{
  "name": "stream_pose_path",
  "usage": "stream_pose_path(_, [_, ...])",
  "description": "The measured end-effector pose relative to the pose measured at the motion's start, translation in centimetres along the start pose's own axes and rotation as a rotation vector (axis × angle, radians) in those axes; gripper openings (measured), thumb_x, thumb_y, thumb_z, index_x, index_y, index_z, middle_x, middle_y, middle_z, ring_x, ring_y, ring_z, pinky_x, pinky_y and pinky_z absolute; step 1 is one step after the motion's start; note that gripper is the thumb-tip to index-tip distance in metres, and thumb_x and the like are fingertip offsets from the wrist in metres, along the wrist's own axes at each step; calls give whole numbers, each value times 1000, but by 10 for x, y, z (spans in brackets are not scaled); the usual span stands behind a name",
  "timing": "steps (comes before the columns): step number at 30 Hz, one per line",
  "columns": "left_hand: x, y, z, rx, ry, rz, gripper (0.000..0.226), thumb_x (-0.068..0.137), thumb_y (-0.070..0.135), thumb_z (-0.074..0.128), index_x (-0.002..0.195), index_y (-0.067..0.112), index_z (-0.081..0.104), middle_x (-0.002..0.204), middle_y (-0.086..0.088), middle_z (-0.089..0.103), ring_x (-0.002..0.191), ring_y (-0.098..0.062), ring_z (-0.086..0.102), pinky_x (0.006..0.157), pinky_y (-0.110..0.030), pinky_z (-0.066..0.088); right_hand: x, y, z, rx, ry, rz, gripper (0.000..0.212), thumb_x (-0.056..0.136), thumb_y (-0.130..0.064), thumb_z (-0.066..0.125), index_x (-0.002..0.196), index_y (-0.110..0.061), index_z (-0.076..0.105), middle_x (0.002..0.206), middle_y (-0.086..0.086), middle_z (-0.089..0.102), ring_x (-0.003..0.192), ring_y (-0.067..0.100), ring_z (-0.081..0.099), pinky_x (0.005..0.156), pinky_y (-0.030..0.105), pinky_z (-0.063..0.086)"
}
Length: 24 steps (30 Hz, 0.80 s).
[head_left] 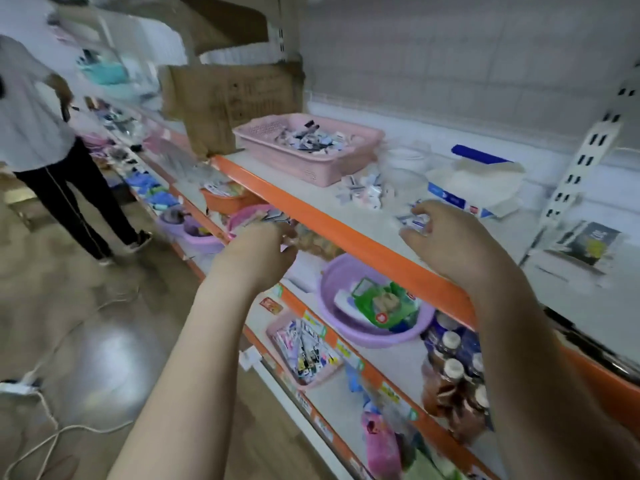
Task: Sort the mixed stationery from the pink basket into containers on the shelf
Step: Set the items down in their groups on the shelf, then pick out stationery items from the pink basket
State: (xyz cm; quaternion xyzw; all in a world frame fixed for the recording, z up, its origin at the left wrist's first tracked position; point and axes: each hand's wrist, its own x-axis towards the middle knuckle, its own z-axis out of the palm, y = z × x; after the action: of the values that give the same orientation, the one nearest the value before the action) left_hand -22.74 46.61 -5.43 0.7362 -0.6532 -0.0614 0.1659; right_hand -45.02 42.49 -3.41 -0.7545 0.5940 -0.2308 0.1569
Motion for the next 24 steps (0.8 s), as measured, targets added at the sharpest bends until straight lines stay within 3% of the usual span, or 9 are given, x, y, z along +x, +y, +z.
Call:
stream_pose_path(4, [71, -52, -6, -22, 17, 46, 33, 94, 17, 49, 125, 15, 58, 123, -9, 61, 110, -25, 56, 86, -30, 44, 78, -45, 38, -6, 34, -20, 44, 94, -31, 53, 134, -15, 47, 130, 10, 55, 118, 28, 50, 90, 31, 39])
stream_pose_path(9, [187, -110, -20, -18, 61, 60, 32, 95, 23, 50, 126, 20, 56, 121, -5, 59, 109, -22, 56, 90, -33, 46, 199, -89, 85, 37, 78, -23, 37, 93, -27, 52, 127, -13, 51, 117, 12, 62, 95, 32, 61, 62, 28, 41])
stream_pose_path(14, [287, -149, -44, -7, 71, 145, 31, 94, 22, 49, 124, 19, 59, 119, -6, 63, 108, -23, 59, 90, -32, 46, 291, -129, 102, 13, 85, 42, 42, 93, -28, 56, 132, -14, 48, 125, 12, 58, 106, 30, 57, 91, 37, 46])
stream_pose_path(17, [345, -162, -49, -13, 45, 220, 27, 95, 22, 48, 119, 18, 62, 115, -6, 65, 104, -22, 60, 86, -29, 47, 327, -143, 109, -38, 52, 85, 42, 93, -30, 55, 132, -13, 49, 128, 10, 55, 113, 27, 53, 93, 35, 42])
stream_pose_path(21, [415, -168, -42, -6, -72, 321, 29, 98, 24, 45, 123, 20, 59, 117, -3, 62, 101, -20, 58, 78, -26, 46, 360, -152, 132, -148, 36, 160, 33, 91, -31, 57, 117, -10, 55, 113, 8, 59, 108, 27, 54, 87, 35, 44])
stream_pose_path(24, [462, -167, -32, 121, -188, 475, 39, 97, 35, 47, 130, 14, 52, 128, -5, 57, 112, -22, 54, 86, -25, 39, 377, -158, 144, -231, -76, 261, 50, 83, -36, 69, 123, -12, 53, 119, 7, 58, 105, 25, 54, 87, 33, 45])
